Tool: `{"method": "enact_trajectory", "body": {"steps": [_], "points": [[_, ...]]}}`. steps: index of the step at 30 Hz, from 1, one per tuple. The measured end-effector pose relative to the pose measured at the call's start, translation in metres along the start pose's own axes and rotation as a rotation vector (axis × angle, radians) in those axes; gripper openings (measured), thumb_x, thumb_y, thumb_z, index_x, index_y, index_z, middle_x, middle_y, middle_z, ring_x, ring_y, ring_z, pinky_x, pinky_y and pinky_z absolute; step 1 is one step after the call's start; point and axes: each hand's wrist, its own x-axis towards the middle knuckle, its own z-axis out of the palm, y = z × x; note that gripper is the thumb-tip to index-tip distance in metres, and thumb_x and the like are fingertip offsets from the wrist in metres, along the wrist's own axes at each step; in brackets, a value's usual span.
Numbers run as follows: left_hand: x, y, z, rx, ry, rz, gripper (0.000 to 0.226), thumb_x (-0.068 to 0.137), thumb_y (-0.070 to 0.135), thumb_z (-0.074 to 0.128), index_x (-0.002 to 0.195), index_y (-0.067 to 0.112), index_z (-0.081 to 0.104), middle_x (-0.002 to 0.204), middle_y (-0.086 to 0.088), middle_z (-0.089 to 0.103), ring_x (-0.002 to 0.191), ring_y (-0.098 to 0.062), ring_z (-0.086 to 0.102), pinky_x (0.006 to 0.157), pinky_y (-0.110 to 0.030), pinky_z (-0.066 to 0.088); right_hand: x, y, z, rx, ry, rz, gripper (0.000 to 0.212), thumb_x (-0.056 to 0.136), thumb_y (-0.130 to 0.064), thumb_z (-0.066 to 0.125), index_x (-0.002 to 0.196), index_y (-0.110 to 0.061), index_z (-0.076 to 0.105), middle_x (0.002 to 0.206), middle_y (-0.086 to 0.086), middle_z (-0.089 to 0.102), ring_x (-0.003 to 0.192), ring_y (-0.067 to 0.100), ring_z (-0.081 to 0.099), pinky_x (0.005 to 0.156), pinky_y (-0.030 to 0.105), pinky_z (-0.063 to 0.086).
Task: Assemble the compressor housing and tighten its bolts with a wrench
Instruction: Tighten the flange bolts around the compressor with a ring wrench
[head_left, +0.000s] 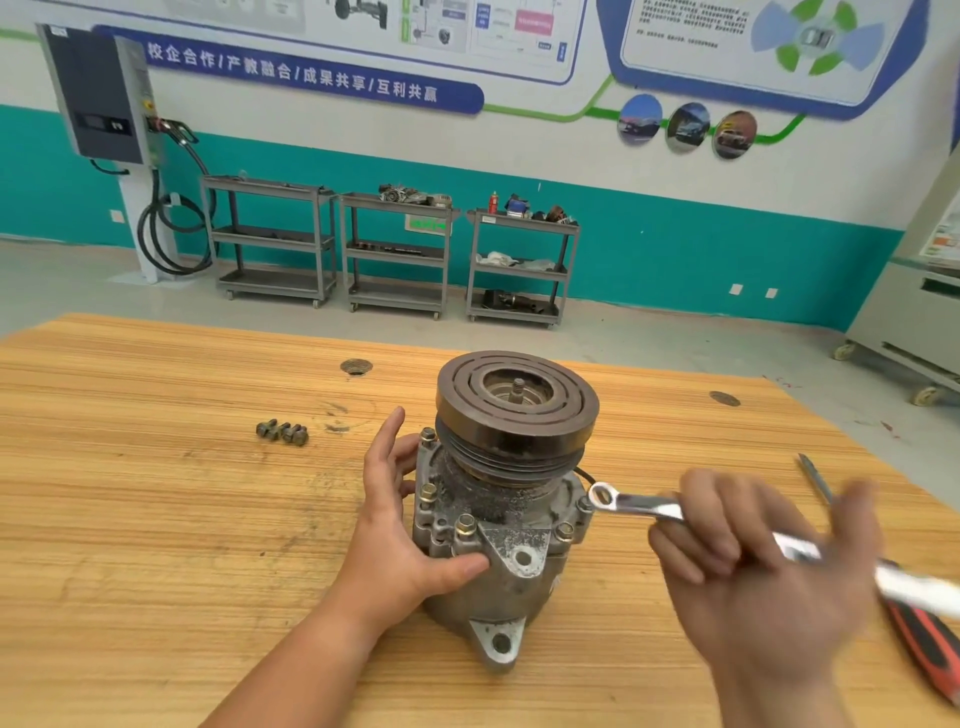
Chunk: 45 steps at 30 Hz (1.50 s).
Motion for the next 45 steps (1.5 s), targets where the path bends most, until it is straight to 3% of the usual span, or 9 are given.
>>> {"method": "enact_trajectory", "body": {"steps": [3,6,14,24,29,34,37,41,45], "points": [[0.0,0.001,0.0,0.002,0.001,0.004,0.121,0.037,0.05,0.084,0.133,0.068,0.012,0.136,0.016,0.038,0.123,0.003,0.045,0.091,-0.007,0.04,0.022,-0.008,-0.03,-0.218,0.253,0.36,0.059,0.072,-0.075,0.045,0.049,-0.023,0.029,0.049,-0.004,0.025,0.038,0.005,0.011,0.031,0.016,0.02],[0.001,0.001,0.0,0.016,-0.003,0.004,0.122,0.036,0.056,0.083,0.134,0.067,0.011,0.134,0.021,0.038,0.123,0.004,0.045,0.094,-0.014,0.039,0.033,0.002,-0.052,-0.003,0.155,0.549,0.059,0.079,-0.071,0.043,0.055,-0.018,0.034,0.053,-0.002,0.031,0.04,0.007,0.025,0.035,0.016,0.03],[0.001,0.003,0.0,0.033,-0.005,-0.004,0.122,0.037,0.06,0.084,0.135,0.067,0.011,0.138,0.01,0.038,0.126,-0.001,0.044,0.097,-0.021,0.039,0.047,0.007,-0.061,-0.038,0.109,0.619,0.057,0.077,-0.067,0.054,0.051,-0.021,0.033,0.048,-0.005,0.033,0.037,0.005,0.023,0.032,0.015,0.029],[0.0,0.001,0.001,0.055,0.001,0.01,0.121,0.039,0.054,0.083,0.136,0.064,0.012,0.137,0.007,0.039,0.129,-0.011,0.043,0.107,-0.039,0.037,-0.03,0.039,0.007,-0.448,0.598,-0.024,0.064,0.043,-0.063,0.078,0.038,-0.021,0.029,0.044,-0.003,0.036,0.041,0.01,0.015,0.037,0.01,0.019],[0.001,0.003,0.002,0.036,0.009,0.015,0.12,0.038,0.07,0.082,0.136,0.064,0.013,0.136,0.004,0.04,0.128,-0.013,0.045,0.104,-0.034,0.039,-0.053,0.081,0.024,-1.006,0.421,-0.224,0.033,0.052,-0.034,0.072,0.05,-0.022,0.041,0.056,-0.008,0.048,0.04,0.015,0.035,0.043,0.019,0.034],[0.001,0.001,0.001,0.044,0.005,0.027,0.119,0.039,0.053,0.083,0.134,0.066,0.013,0.136,0.006,0.04,0.129,-0.01,0.044,0.102,-0.027,0.038,-0.041,0.059,0.027,-0.968,0.304,-0.199,0.024,0.047,-0.018,0.074,0.045,-0.031,0.053,0.053,-0.012,0.05,0.045,0.0,0.043,0.043,0.015,0.036],[0.001,0.001,0.0,0.039,-0.002,0.018,0.118,0.039,0.051,0.083,0.132,0.069,0.013,0.137,0.007,0.039,0.129,-0.006,0.043,0.102,-0.026,0.037,-0.024,0.028,0.019,-0.706,0.33,-0.161,0.056,0.05,-0.055,0.078,0.043,-0.019,0.035,0.051,-0.006,0.046,0.044,0.009,0.04,0.044,0.013,0.032],[0.001,0.002,0.001,0.04,0.007,0.015,0.117,0.038,0.052,0.082,0.131,0.07,0.013,0.138,0.007,0.039,0.129,-0.006,0.042,0.102,-0.027,0.037,0.003,0.004,-0.029,-0.127,0.213,0.225,0.059,0.075,-0.063,0.062,0.054,-0.016,0.033,0.054,0.002,0.031,0.048,0.014,0.025,0.039,0.021,0.025],[0.001,0.003,0.001,0.035,0.001,0.011,0.119,0.036,0.062,0.084,0.132,0.069,0.013,0.138,0.007,0.039,0.128,-0.005,0.044,0.101,-0.026,0.038,0.028,0.004,-0.062,0.006,0.126,0.447,0.052,0.085,-0.054,0.056,0.058,-0.015,0.035,0.057,0.004,0.031,0.051,0.014,0.026,0.043,0.023,0.025]]}}
